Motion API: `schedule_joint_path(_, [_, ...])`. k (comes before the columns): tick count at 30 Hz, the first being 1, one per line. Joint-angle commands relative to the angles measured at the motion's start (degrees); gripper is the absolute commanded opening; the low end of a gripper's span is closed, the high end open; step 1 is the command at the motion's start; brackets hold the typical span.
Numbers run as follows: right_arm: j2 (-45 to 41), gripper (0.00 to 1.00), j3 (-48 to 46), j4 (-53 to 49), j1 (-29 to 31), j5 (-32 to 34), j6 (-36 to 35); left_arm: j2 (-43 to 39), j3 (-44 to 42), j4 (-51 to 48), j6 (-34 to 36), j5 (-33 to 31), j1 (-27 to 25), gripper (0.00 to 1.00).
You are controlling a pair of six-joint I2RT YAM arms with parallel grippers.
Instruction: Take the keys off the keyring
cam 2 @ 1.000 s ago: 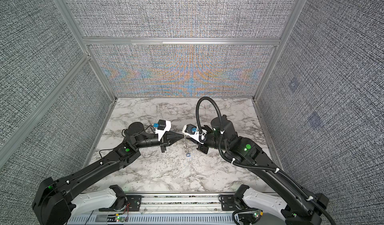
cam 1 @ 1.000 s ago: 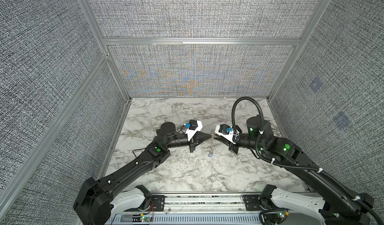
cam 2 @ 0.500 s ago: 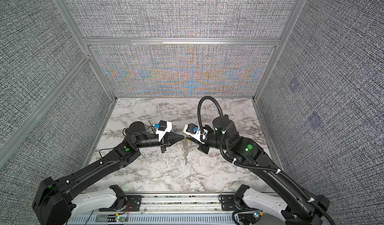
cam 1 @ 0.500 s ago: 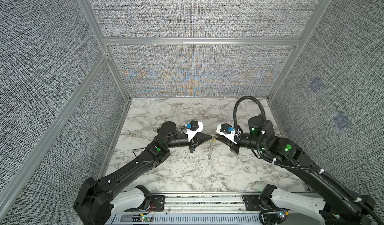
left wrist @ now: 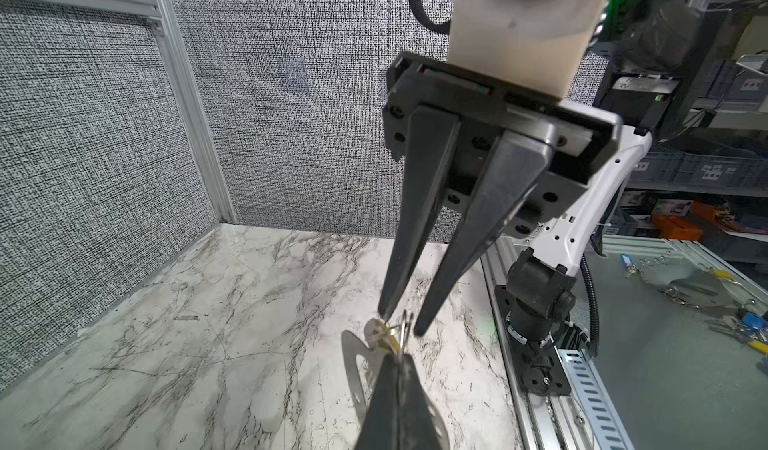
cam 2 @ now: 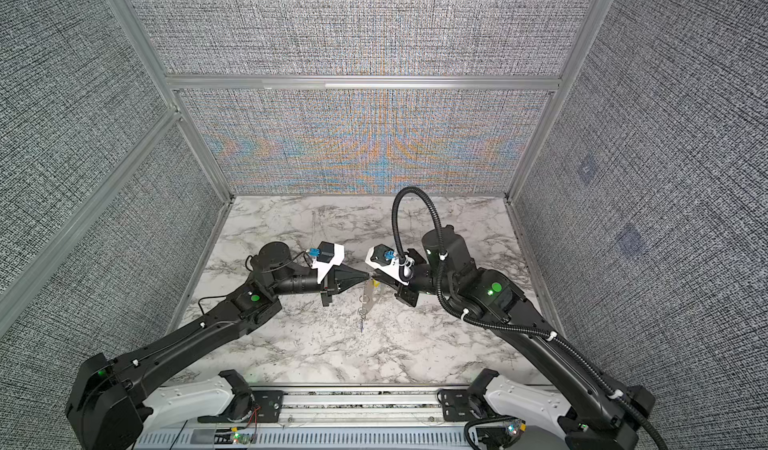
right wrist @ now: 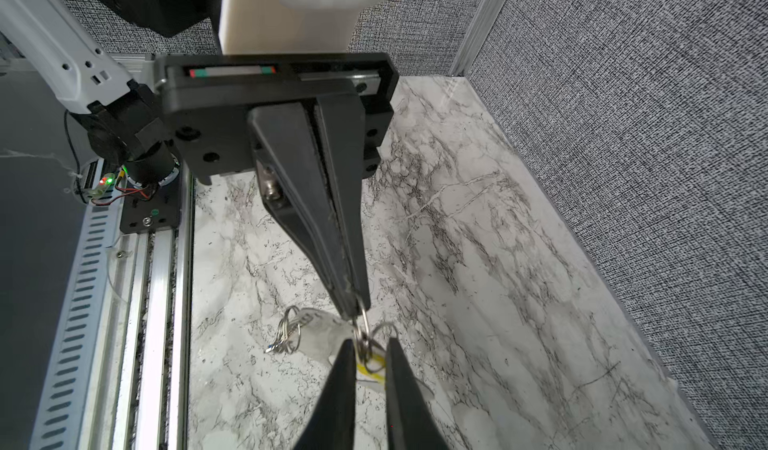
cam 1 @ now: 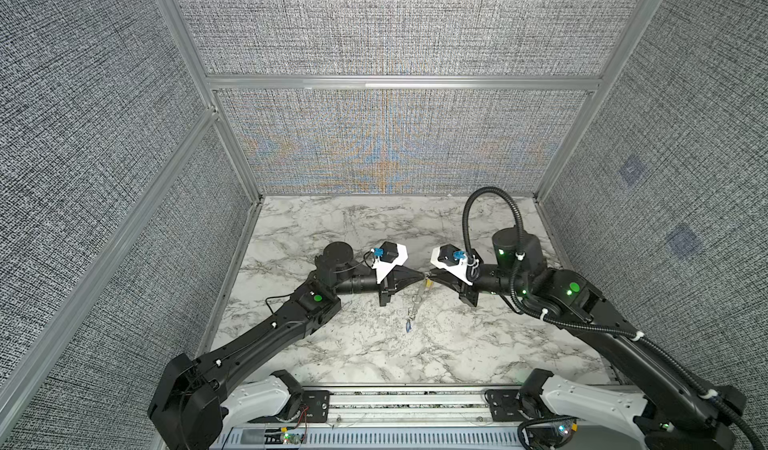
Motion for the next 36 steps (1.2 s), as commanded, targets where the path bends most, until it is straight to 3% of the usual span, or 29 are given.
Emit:
schedule_joint_path(1, [0.16, 0.14, 0.47, -0.86, -0.05, -1.16, -0.56, 0.08, 0.72, -0.35, 0.73, 1.09, 0.00, 0.00])
schedule_joint_path(8, [-0.12, 0.04, 0.11, -0.99, -0.22, -1.61, -0.76, 0.40, 1.54, -2.58, 2.35, 1.61, -0.07, 0.00])
schedule_joint_path(16, [0.09, 0.00, 0.24, -1.80, -0.24, -1.18, -0.61, 0.37, 2.75, -6.33, 5.06, -0.61, -0.08, 0.00])
schedule_joint_path(17, [0.21, 0.00, 0.50, -2.26, -0.30, -0.89, -0.49, 0.14, 3.45, -8.03, 6.43, -1.81, -0.08, 0.00])
schedule_joint_path(19, [0.33, 0.00, 1.06, -3.31, -0.26, -0.48, -0.25, -0.51, 5.19, -12.71, 9.93, -4.41, -0.08, 0.23])
schedule_joint_path(23, [1.05, 0.00, 2.34, -5.94, -0.23, 0.49, 0.44, -2.10, 8.95, -22.26, 18.78, -11.11, -1.46, 0.32])
schedule_joint_path(28, [2.69, 0.00, 4.09, -8.78, -0.29, 0.92, 1.07, -1.52, 13.64, -32.47, 28.89, -19.54, -5.43, 0.33])
schedule_joint_path(36, [3.73, 0.00, 5.58, -10.28, -0.19, 0.50, 1.69, -1.40, 15.42, -33.59, 35.32, -30.22, -10.36, 0.32])
